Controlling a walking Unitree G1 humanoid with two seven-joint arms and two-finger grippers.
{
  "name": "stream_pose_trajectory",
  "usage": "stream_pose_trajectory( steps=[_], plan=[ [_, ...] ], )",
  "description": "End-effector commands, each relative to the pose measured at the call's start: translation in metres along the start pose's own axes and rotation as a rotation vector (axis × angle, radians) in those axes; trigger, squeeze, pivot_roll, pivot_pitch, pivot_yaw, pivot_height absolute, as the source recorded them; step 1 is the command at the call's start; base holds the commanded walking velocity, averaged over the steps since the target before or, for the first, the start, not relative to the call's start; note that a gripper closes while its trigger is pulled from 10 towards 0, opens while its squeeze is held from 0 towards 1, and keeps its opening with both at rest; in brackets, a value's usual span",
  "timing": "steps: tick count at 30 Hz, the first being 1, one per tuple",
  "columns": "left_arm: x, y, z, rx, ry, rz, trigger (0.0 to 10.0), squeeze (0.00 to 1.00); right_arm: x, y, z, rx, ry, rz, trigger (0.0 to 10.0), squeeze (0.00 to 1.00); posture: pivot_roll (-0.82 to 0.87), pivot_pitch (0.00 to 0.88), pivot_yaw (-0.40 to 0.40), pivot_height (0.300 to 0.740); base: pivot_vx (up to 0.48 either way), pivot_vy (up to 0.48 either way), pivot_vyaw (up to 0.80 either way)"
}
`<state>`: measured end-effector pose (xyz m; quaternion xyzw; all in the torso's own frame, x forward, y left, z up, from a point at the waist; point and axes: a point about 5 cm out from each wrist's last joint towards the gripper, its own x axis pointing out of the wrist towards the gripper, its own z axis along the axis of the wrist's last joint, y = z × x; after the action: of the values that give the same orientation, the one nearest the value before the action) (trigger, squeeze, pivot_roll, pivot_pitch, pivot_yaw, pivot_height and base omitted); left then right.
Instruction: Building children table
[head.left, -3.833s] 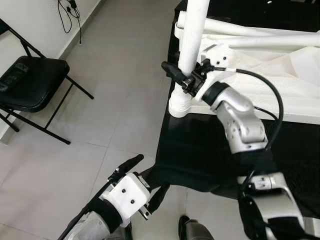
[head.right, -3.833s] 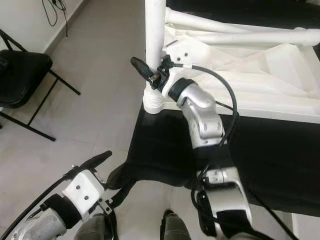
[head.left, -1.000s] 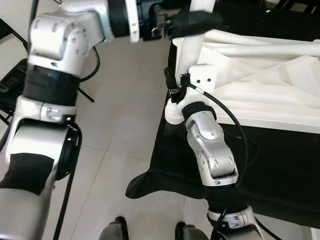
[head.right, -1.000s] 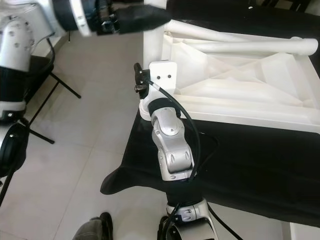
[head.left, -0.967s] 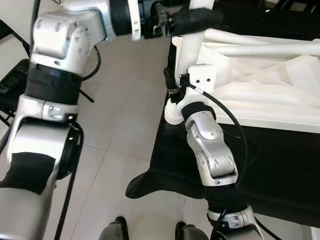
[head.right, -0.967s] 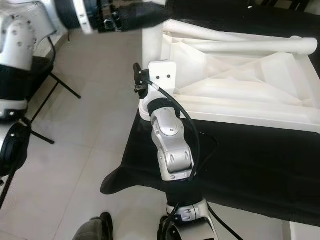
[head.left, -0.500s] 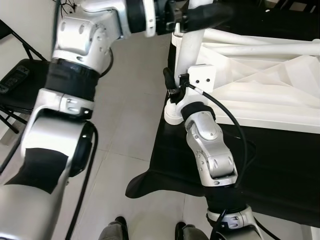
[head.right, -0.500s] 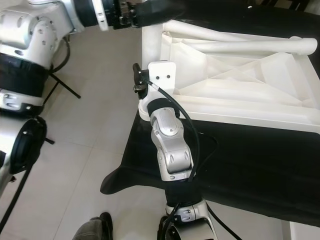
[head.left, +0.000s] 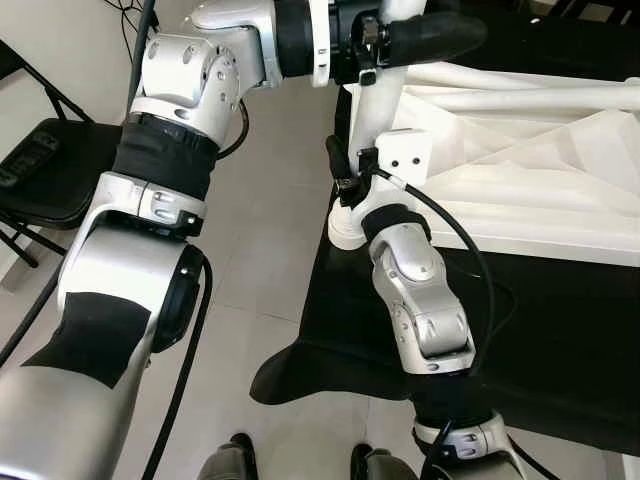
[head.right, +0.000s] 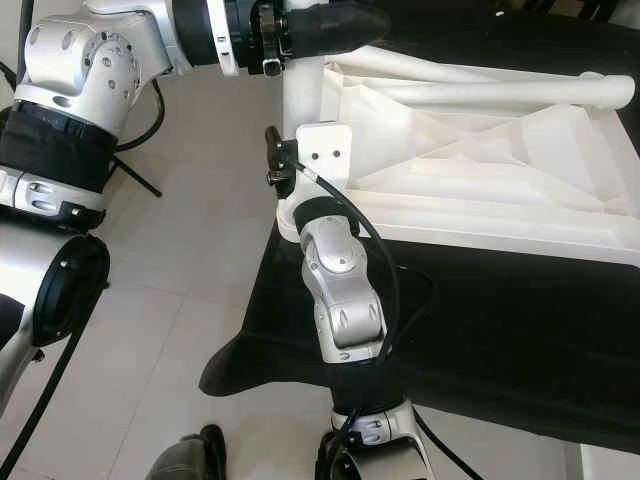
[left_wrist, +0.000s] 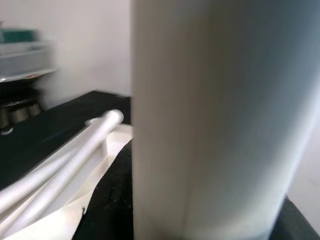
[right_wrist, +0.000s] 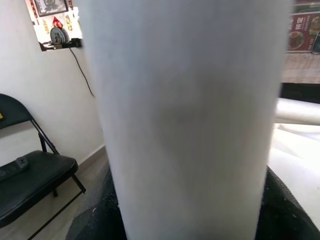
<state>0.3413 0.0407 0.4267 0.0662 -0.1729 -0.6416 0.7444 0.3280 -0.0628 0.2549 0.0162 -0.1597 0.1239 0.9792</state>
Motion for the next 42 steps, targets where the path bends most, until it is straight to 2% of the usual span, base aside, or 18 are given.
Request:
stream_pose_trajectory(
  steps=[1, 2, 3, 6, 8, 10, 11, 12, 16, 17, 20, 24, 25, 26, 28, 29, 35, 42],
  plan=[
    [0.006, -0.003, 0.004, -0.006, -0.005, -0.034, 0.0, 0.00, -0.006, 0.021, -0.034, 0.093, 0.169, 0.094, 10.0, 0.00, 0.02, 0.251, 0.042, 0.740, 0.000, 0.000, 0.00],
    [0.006, -0.003, 0.004, -0.006, -0.003, -0.036, 0.0, 0.00, -0.005, 0.021, -0.032, 0.105, 0.153, 0.128, 10.0, 0.00, 0.02, 0.251, 0.042, 0.740, 0.000, 0.000, 0.00],
    [0.007, -0.002, 0.004, -0.008, -0.001, -0.042, 0.0, 0.00, 0.000, 0.020, -0.023, 0.131, 0.101, 0.213, 10.0, 1.00, 0.02, 0.252, 0.043, 0.740, 0.000, 0.000, 0.00],
    [0.007, -0.002, 0.004, -0.010, 0.000, -0.043, 0.0, 0.00, 0.001, 0.019, -0.020, 0.136, 0.088, 0.231, 10.0, 1.00, 0.02, 0.252, 0.043, 0.740, 0.000, 0.000, 0.00],
    [0.007, -0.002, 0.004, -0.013, 0.004, -0.042, 0.0, 0.00, 0.014, 0.010, 0.001, 0.160, -0.006, 0.368, 10.0, 1.00, 0.02, 0.251, 0.040, 0.740, 0.000, 0.000, 0.00],
    [0.007, -0.001, 0.003, -0.015, 0.006, -0.042, 0.0, 0.00, 0.025, -0.002, 0.018, 0.156, -0.046, 0.496, 10.0, 1.00, 0.02, 0.251, 0.039, 0.740, 0.000, 0.000, 0.00],
    [0.007, -0.001, 0.003, -0.015, 0.006, -0.042, 0.0, 0.00, 0.025, -0.002, 0.018, 0.156, -0.046, 0.496, 10.0, 1.00, 0.02, 0.251, 0.039, 0.740, 0.000, 0.000, 0.00],
    [0.007, -0.001, 0.003, -0.014, 0.007, -0.045, 0.0, 0.00, 0.029, -0.006, 0.022, 0.136, -0.030, 0.576, 10.0, 1.00, 0.02, 0.251, 0.037, 0.740, 0.000, 0.000, 0.00],
    [0.007, -0.002, 0.002, -0.013, 0.008, -0.048, 0.0, 0.00, 0.030, -0.009, 0.024, 0.120, -0.014, 0.637, 10.0, 1.00, 0.02, 0.251, 0.039, 0.740, 0.000, 0.000, 0.00],
    [0.008, -0.002, 0.002, -0.014, 0.008, -0.055, 0.0, 0.00, 0.034, -0.014, 0.028, 0.065, 0.001, 0.750, 10.0, 0.00, 0.01, 0.252, 0.041, 0.740, 0.000, 0.000, 0.00],
    [0.009, -0.003, 0.002, -0.018, 0.006, -0.073, 0.0, 0.00, 0.044, -0.024, 0.034, 0.011, 0.055, 0.865, 10.0, 0.00, 0.01, 0.253, 0.042, 0.740, 0.000, 0.000, 0.00],
    [0.011, -0.004, 0.001, -0.023, 0.002, -0.083, 0.0, 0.00, 0.047, -0.024, 0.032, -0.021, 0.081, 0.938, 10.0, 0.00, 0.01, 0.256, 0.041, 0.740, 0.000, 0.000, 0.00],
    [0.011, -0.005, 0.001, -0.025, 0.001, -0.088, 0.0, 0.00, 0.049, -0.023, 0.029, -0.038, 0.104, 0.960, 7.6, 0.00, 0.00, 0.257, 0.042, 0.740, 0.000, 0.000, 0.00],
    [0.012, -0.005, 0.000, -0.028, 0.000, -0.092, 0.0, 0.00, 0.051, -0.023, 0.028, -0.047, 0.118, 0.975, 2.6, 0.00, 0.00, 0.258, 0.042, 0.740, 0.000, 0.000, 0.00],
    [0.012, -0.005, 0.000, -0.028, 0.000, -0.092, 0.0, 0.00, 0.051, -0.023, 0.028, -0.047, 0.118, 0.975, 2.6, 0.00, 0.00, 0.258, 0.042, 0.740, 0.000, 0.000, 0.00],
    [0.012, -0.006, 0.000, -0.029, 0.000, -0.094, 0.0, 0.00, 0.052, -0.024, 0.027, -0.052, 0.127, 0.991, 0.0, 0.00, 0.00, 0.258, 0.042, 0.740, 0.000, 0.000, 0.00],
    [0.014, -0.008, -0.002, -0.026, -0.002, -0.106, 0.0, 0.00, 0.057, -0.024, 0.021, -0.027, 0.195, 1.024, 0.0, 0.00, 0.01, 0.263, 0.042, 0.740, 0.000, 0.000, 0.00],
    [0.015, -0.009, -0.002, -0.001, -0.007, -0.102, 0.0, 0.00, 0.059, -0.026, 0.017, -0.034, 0.206, 1.007, 0.0, 0.00, 0.01, 0.265, 0.040, 0.740, 0.000, 0.000, 0.00]
  ],
)
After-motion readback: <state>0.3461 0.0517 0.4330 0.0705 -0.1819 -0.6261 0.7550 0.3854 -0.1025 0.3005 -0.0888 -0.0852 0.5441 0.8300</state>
